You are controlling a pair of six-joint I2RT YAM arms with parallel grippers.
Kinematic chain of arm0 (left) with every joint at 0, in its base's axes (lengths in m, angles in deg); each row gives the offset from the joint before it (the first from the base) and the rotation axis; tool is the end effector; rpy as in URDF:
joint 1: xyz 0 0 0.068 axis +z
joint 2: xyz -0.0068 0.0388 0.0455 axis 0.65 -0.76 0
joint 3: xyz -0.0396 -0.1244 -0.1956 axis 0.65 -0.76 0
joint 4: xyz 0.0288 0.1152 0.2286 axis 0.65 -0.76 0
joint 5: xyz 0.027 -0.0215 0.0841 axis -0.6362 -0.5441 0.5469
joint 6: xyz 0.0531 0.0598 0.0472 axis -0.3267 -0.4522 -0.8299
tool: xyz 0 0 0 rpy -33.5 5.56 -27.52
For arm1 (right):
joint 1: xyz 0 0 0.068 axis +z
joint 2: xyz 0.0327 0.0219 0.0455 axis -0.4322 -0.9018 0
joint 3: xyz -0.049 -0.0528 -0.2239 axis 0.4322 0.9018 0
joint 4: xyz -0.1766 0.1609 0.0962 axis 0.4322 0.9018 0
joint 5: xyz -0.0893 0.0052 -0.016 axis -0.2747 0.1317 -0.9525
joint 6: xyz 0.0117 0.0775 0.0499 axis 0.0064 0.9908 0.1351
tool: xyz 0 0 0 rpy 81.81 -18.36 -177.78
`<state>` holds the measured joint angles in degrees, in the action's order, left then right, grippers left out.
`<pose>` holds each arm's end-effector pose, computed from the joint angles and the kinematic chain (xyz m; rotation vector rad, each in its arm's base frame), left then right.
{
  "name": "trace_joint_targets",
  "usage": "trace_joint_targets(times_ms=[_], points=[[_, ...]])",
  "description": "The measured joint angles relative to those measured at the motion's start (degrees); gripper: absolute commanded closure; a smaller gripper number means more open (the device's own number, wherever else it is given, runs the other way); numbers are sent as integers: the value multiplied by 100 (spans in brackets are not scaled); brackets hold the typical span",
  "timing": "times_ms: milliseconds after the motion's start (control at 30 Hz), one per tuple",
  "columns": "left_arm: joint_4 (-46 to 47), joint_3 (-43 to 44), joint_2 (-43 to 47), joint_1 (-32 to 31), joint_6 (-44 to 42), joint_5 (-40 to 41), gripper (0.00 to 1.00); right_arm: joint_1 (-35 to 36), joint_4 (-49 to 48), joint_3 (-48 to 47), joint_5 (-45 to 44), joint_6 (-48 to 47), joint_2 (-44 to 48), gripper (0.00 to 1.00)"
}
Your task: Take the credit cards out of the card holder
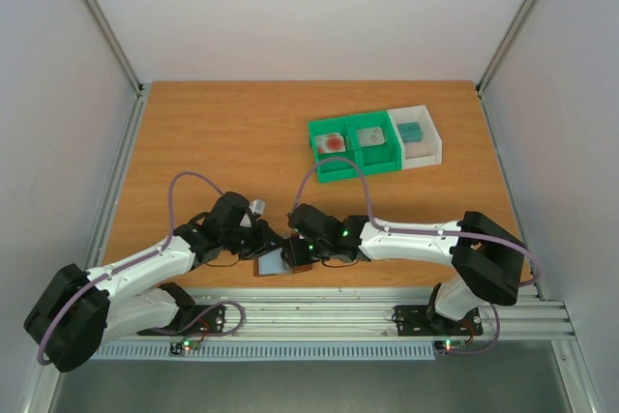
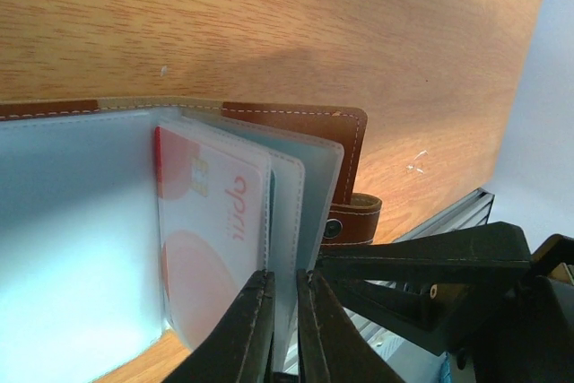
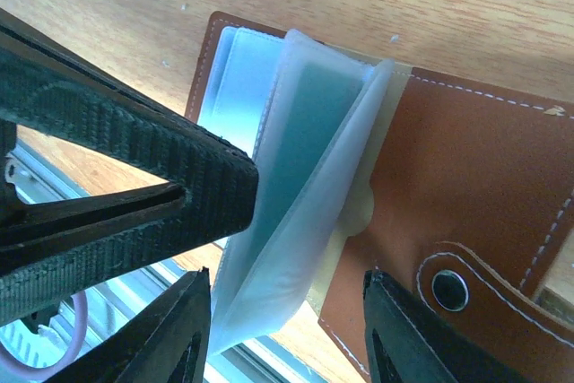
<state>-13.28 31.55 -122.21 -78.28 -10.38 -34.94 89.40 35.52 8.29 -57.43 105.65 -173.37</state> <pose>0.1679 -0.1785 0.1037 -0.2275 2.7172 -1.2353 0.1383 0.3015 0.1070 -1.0777 2.4446 0.6640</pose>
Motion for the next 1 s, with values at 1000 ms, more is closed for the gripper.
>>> trace_joint_targets(times_ms=[1000], points=[[-811,-42,568,-2,-173,614,70,0,291,313,-435,2,203,64]])
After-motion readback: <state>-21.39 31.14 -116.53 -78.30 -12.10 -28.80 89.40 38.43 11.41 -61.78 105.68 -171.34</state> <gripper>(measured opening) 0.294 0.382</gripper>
